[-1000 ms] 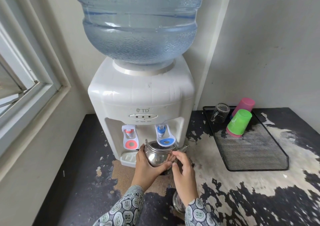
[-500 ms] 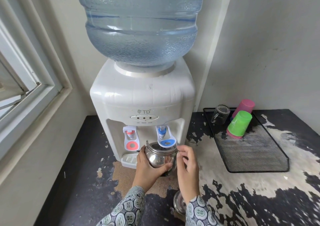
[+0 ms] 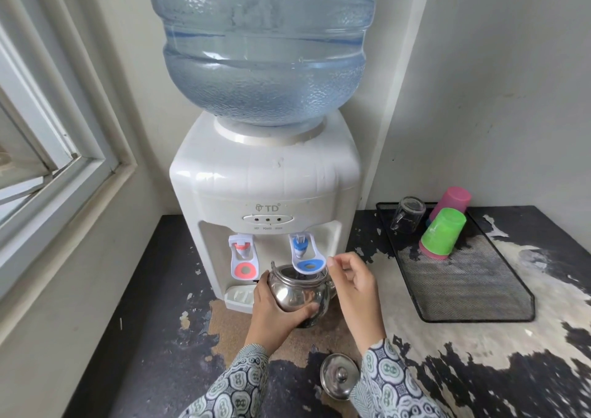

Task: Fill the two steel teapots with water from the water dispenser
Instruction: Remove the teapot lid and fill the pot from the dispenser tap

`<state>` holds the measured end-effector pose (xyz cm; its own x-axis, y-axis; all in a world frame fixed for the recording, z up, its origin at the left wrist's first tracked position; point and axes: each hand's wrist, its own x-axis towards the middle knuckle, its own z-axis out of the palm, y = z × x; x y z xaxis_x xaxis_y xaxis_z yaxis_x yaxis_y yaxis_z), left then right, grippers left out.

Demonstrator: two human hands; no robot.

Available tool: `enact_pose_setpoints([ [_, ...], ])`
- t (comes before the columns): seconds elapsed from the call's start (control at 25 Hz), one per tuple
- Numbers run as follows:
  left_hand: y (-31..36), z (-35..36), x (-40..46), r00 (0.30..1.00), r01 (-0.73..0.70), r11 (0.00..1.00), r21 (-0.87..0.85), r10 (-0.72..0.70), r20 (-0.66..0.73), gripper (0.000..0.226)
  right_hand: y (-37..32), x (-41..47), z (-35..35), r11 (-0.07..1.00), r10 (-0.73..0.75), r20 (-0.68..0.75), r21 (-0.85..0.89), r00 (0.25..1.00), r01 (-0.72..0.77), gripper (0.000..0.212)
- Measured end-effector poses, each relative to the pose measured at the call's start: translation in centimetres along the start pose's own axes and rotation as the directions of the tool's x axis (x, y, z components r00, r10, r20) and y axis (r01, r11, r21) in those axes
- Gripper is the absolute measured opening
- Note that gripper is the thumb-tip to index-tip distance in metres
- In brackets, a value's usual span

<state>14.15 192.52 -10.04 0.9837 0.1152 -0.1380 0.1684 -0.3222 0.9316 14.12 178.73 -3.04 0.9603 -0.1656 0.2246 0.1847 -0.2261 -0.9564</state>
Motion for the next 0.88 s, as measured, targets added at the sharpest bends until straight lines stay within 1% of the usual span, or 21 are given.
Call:
enact_pose_setpoints([
  [0.24, 0.1, 0.0, 0.0, 1.0, 0.002, 1.0, -0.005, -0.002, 0.006, 0.119, -0.3, 1.4, -0.2, 0.998, 0.046, 0.069, -0.056, 0.997, -0.042, 0.019],
  [0.52, 0.0, -0.1, 0.0, 1.0, -0.002, 1.0, -0.004, 0.002, 0.004, 0.119, -0.3, 1.9, -0.8, 0.986, 0.114, 0.136, -0.134, 0.984, -0.095, 0.017],
  [0.64, 0.0, 0.0, 0.0, 1.0, -0.004, 1.0, 0.002, 0.004, 0.004, 0.119, -0.6, 1.7, -0.7, 0.973, 0.164, 0.137, -0.183, 0.977, -0.138, 0.013],
  [0.76, -0.1, 0.0, 0.1, 1.0, -0.004, 1.0, -0.006, 0.004, 0.002, 0.12, -1.0, 1.4, -0.6, 0.949, 0.205, 0.121, -0.266, 0.971, -0.168, 0.015],
  [0.88, -0.2, 0.0, 0.1, 1.0, -0.004, 1.0, -0.009, 0.004, 0.001, 0.121, -0.8, 1.1, -0.4, 0.93, 0.244, 0.108, -0.306, 0.964, -0.202, 0.014],
])
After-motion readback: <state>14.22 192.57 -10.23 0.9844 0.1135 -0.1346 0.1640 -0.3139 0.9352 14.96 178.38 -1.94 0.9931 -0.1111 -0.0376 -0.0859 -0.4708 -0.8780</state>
